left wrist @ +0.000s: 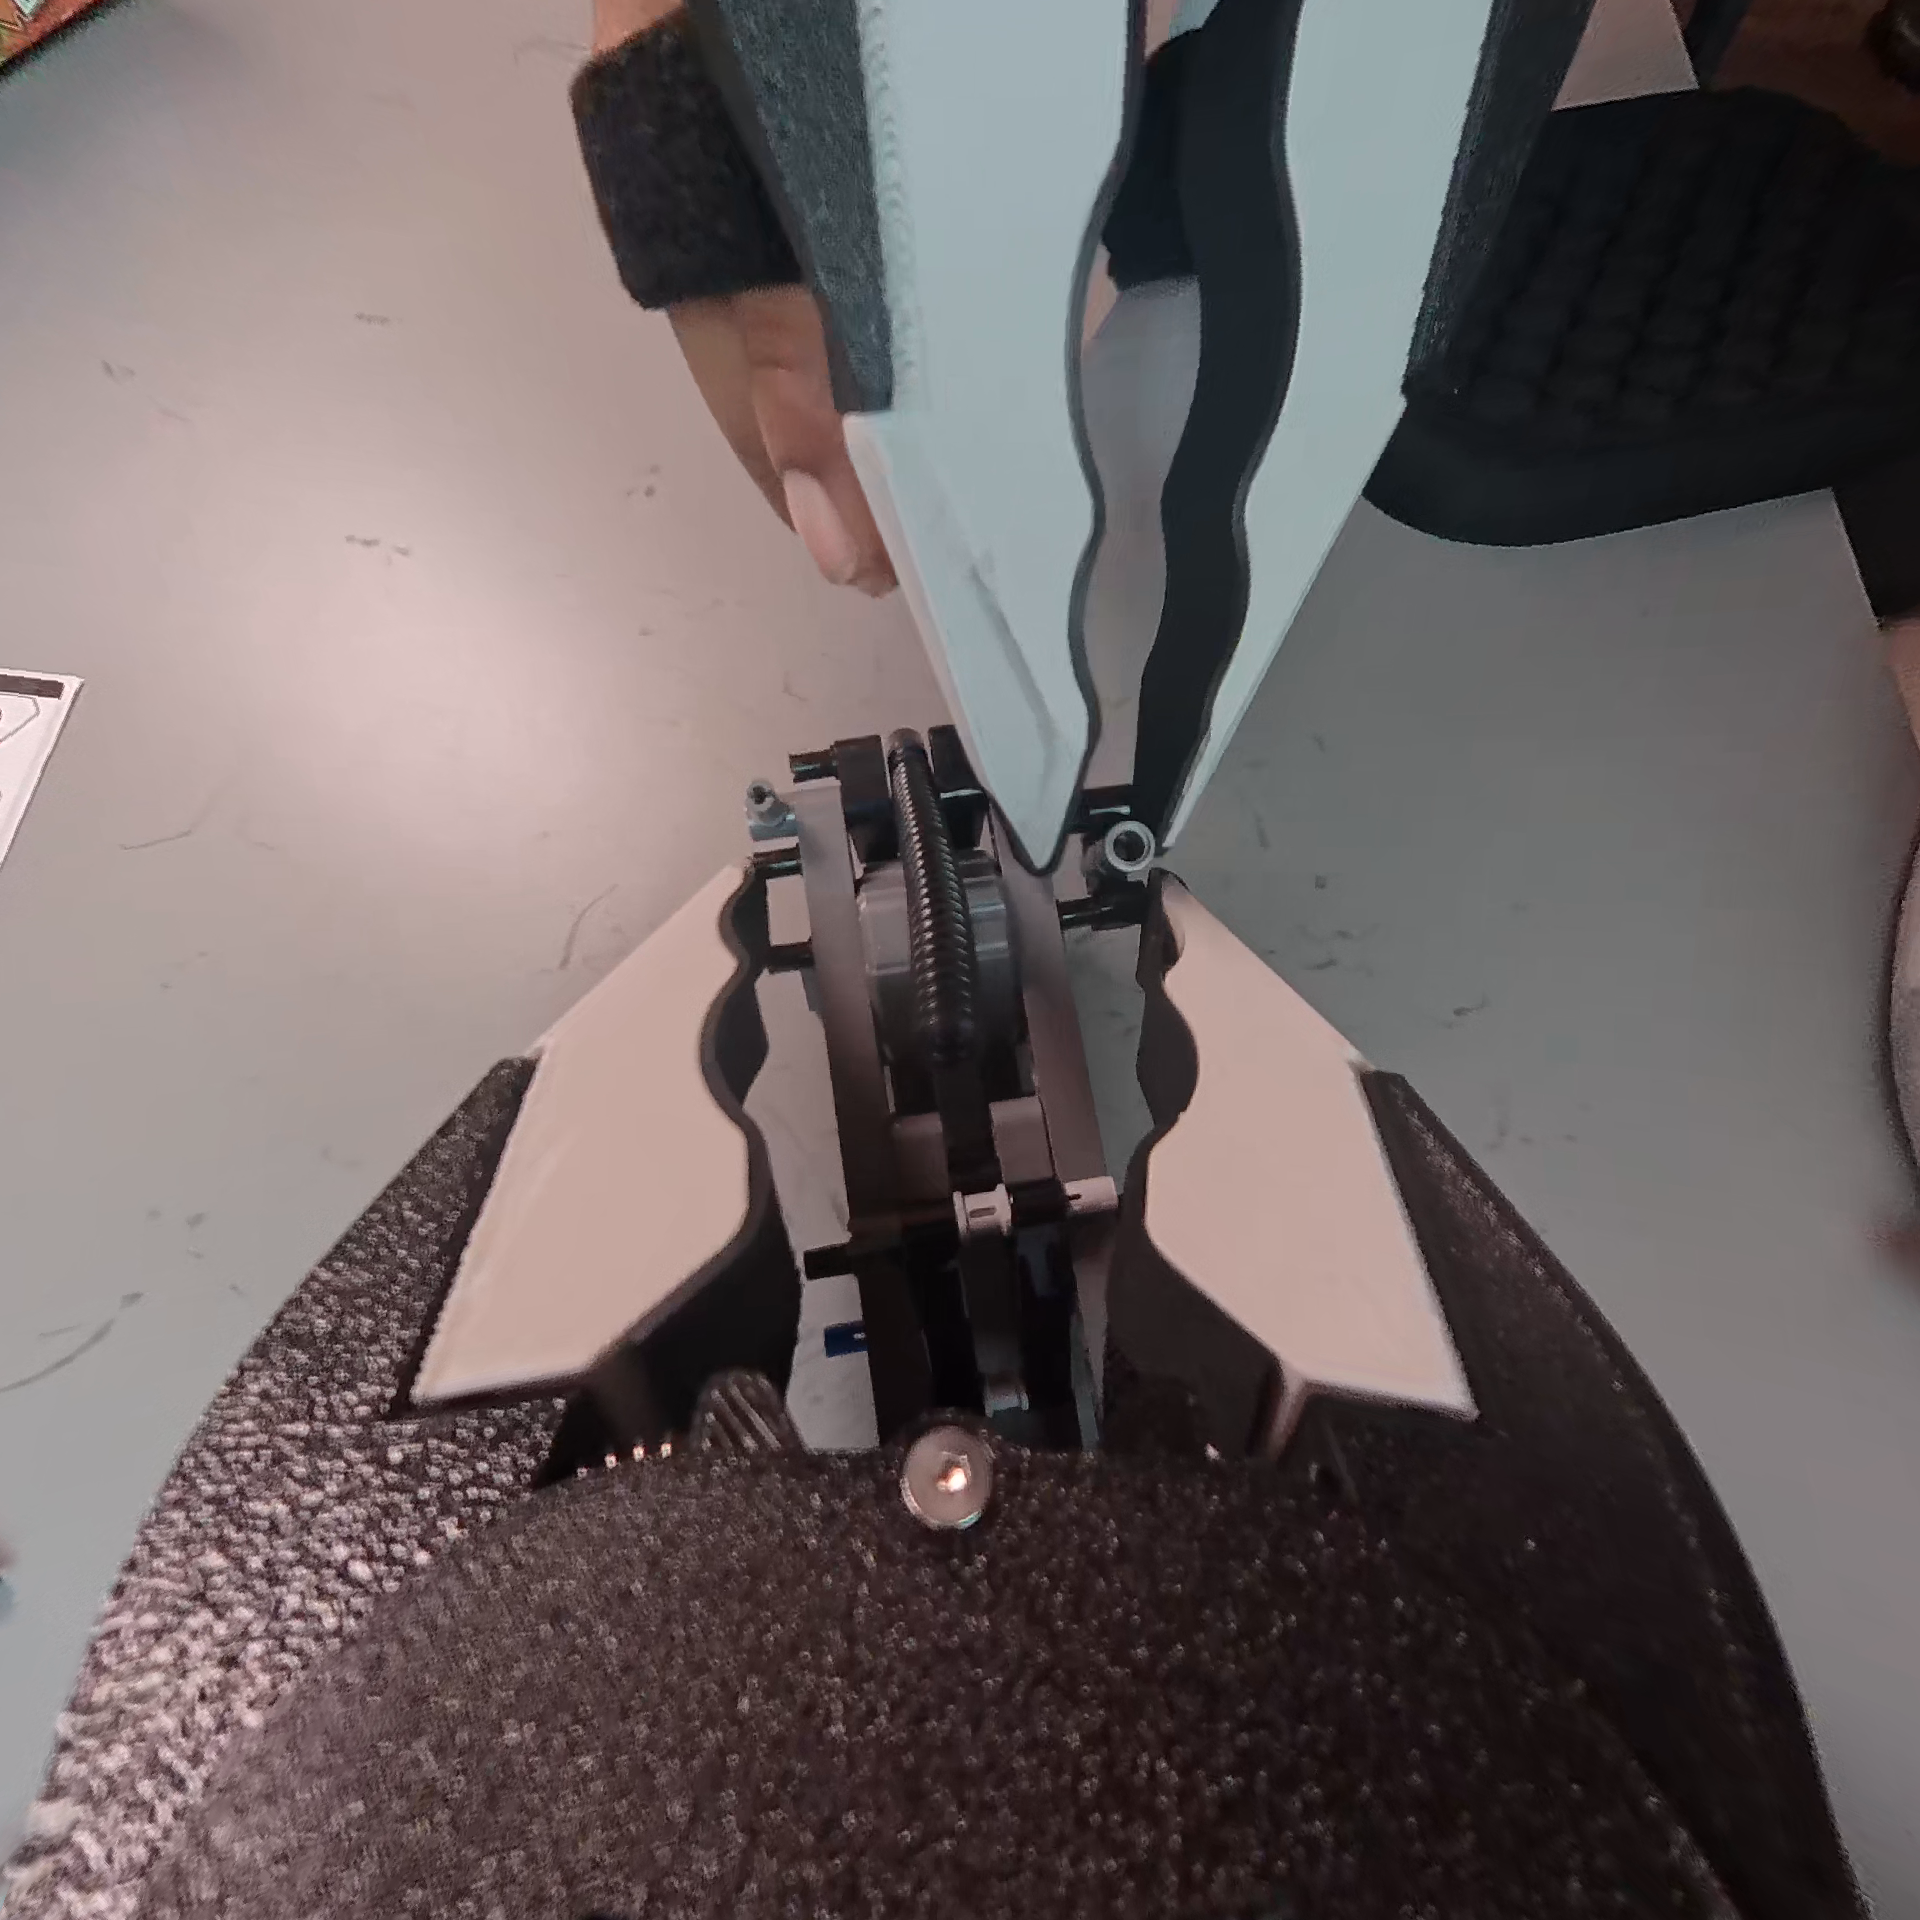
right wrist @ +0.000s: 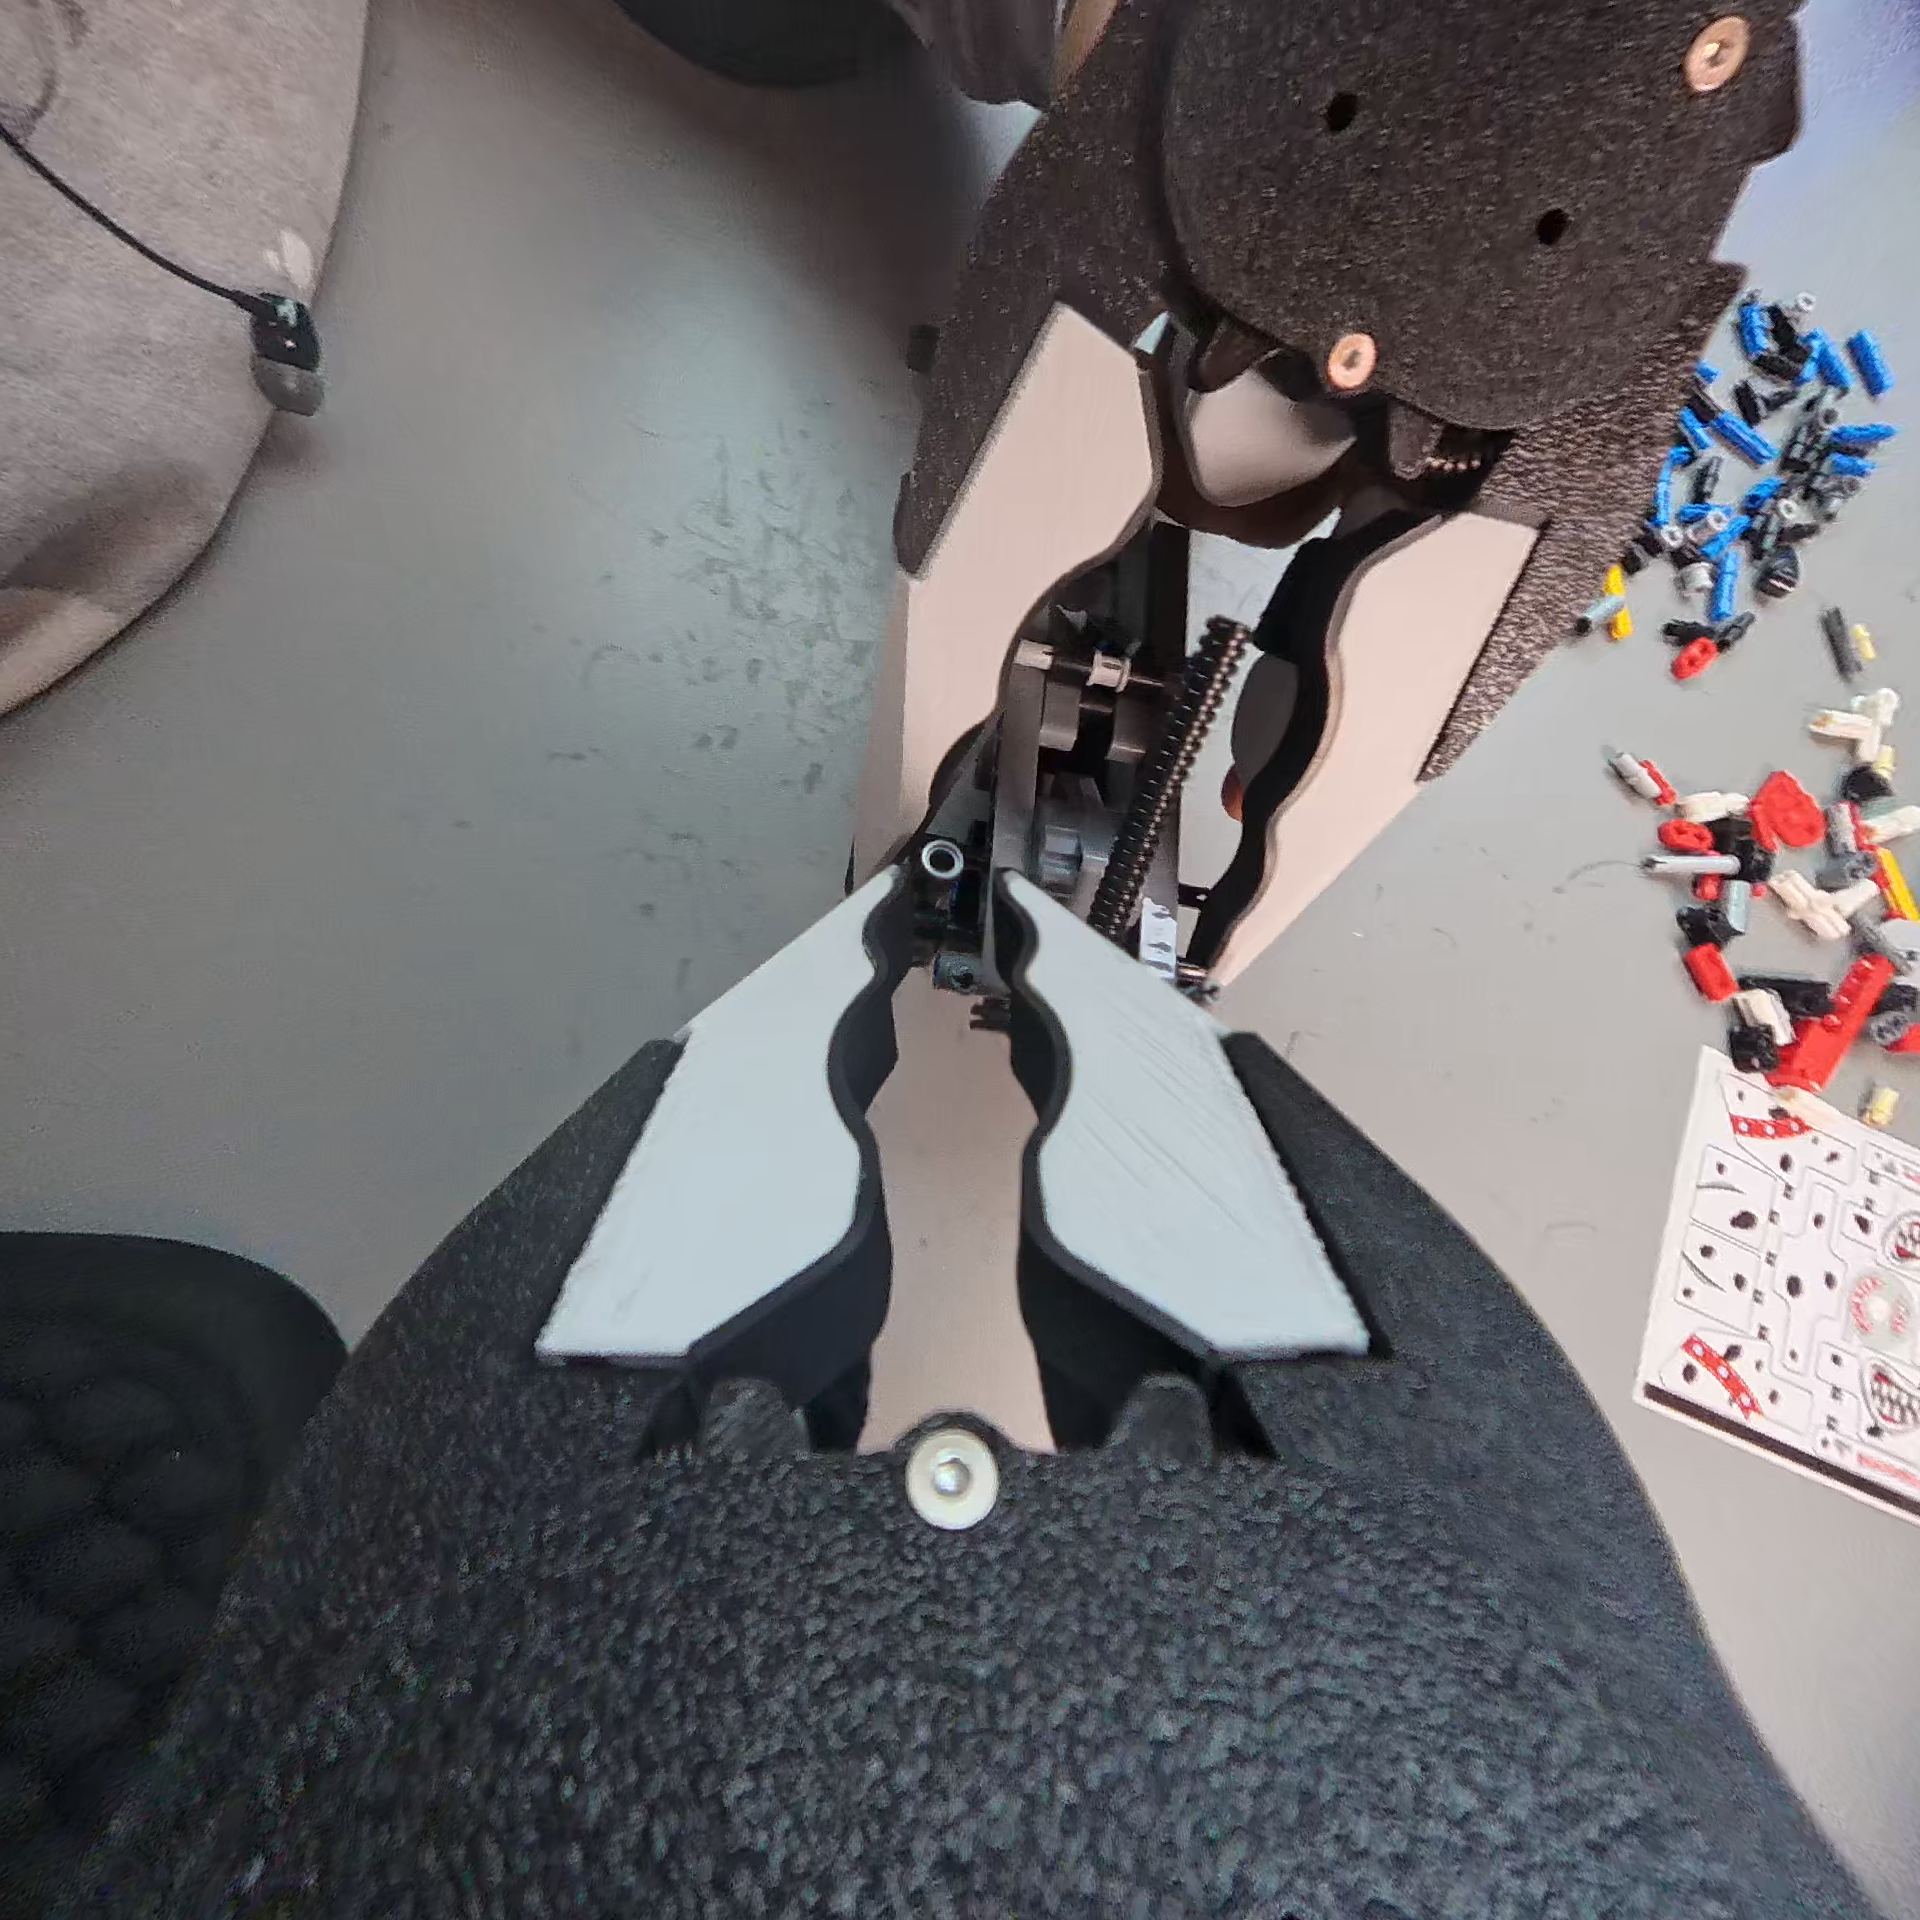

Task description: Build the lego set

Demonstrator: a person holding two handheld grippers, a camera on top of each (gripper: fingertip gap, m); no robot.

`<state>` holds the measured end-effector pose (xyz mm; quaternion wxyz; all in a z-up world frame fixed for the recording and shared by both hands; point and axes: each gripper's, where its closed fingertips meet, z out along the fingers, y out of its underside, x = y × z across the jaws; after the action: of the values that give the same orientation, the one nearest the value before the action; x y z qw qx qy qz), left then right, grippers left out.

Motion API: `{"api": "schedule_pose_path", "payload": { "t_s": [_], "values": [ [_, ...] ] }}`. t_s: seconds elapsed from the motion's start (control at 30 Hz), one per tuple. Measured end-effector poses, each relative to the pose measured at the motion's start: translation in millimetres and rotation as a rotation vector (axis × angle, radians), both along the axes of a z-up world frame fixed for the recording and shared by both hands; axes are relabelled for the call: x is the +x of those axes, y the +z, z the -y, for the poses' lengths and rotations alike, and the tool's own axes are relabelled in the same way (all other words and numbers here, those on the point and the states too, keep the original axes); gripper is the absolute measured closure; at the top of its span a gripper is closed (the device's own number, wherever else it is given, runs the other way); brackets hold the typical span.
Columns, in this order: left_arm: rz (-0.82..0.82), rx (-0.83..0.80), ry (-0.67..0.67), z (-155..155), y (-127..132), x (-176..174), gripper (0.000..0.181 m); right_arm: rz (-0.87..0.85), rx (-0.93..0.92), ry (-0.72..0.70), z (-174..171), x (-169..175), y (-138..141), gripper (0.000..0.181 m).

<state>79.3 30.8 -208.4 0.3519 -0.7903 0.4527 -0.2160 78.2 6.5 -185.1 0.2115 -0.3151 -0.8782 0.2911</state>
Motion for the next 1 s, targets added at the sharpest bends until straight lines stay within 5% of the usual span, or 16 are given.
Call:
{"api": "schedule_pose_path", "payload": {
  "t_s": [0.13, 0.33, 0.8, 1.0],
  "values": [
    [-0.002, 0.007, 0.004, 1, 0, 0, 0.108, -0.061, -0.084, -0.120, -3, 5, 20, 0.149],
    [-0.001, 0.014, -0.003, 2, 0, 2, 0.108, -0.124, -0.184, -0.360, -24, 3, -1, 0.109],
    [0.041, -0.002, -0.007, 5, 1, 5, 0.107, -0.122, -0.397, -0.269, -20, -6, -11, 0.113],
    [0.041, -0.004, -0.008, 5, 1, 5, 0.107, -0.126, -0.349, -0.265, -21, -6, -15, 0.113]
  ]
}}
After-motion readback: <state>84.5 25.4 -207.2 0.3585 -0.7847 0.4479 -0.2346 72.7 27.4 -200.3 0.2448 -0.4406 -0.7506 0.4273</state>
